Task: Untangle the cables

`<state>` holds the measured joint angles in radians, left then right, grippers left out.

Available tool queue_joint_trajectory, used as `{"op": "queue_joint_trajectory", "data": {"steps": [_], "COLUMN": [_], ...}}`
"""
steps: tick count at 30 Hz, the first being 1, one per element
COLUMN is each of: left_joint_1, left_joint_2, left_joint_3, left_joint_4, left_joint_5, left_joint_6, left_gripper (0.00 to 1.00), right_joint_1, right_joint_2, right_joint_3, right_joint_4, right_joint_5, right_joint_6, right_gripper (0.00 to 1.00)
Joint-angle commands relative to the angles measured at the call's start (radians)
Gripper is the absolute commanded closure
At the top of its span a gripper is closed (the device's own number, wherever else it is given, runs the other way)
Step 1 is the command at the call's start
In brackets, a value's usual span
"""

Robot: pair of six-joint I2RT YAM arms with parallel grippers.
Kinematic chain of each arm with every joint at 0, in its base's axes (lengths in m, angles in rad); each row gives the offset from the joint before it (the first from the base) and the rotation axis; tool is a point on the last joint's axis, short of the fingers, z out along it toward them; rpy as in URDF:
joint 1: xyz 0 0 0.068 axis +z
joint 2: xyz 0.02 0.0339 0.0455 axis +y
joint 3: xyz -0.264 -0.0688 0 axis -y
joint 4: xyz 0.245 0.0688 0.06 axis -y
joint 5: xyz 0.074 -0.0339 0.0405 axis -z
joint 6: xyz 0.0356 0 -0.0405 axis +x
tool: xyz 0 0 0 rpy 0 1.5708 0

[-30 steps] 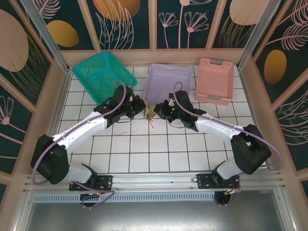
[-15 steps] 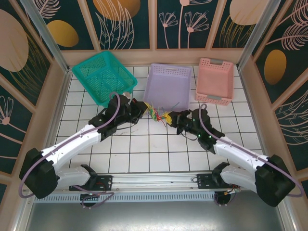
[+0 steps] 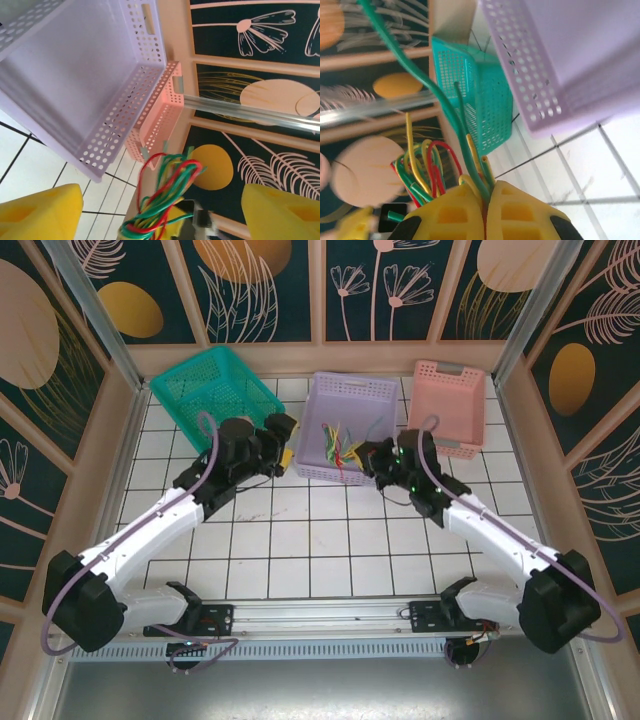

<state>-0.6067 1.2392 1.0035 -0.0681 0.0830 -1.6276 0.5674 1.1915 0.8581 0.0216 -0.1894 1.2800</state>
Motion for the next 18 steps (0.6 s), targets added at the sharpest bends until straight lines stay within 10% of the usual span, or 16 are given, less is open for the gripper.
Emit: {"op": "queue_joint_trajectory", "data": {"steps": [1, 12, 18], "left_joint_1": [-0.003, -0.011, -0.013], "left_joint_2": [0.0, 0.115, 0.136], "left_joint_3": [0.064, 0.193, 0.185], "left_joint_4": [-0.125, -0.21, -0.28], "left_joint_5": [-0.008, 0.101, 0.101], "left_joint_6": [-0.067, -0.102, -0.086], "left_gripper": [0.06, 0.13, 0.21], "right_joint_1": [0.056, 0.335, 0.364], "right_joint_2": [0.0, 0.076, 0.074], "right_joint_3": [0.1, 0.206, 0.198], "right_joint_4": [-0.127, -0.133, -0.045], "right_joint_5": [0.137, 0.65, 0.681], "right_joint_6": [-0.433, -0.807, -0.87], "right_gripper": [1.0, 1.0, 1.0]}}
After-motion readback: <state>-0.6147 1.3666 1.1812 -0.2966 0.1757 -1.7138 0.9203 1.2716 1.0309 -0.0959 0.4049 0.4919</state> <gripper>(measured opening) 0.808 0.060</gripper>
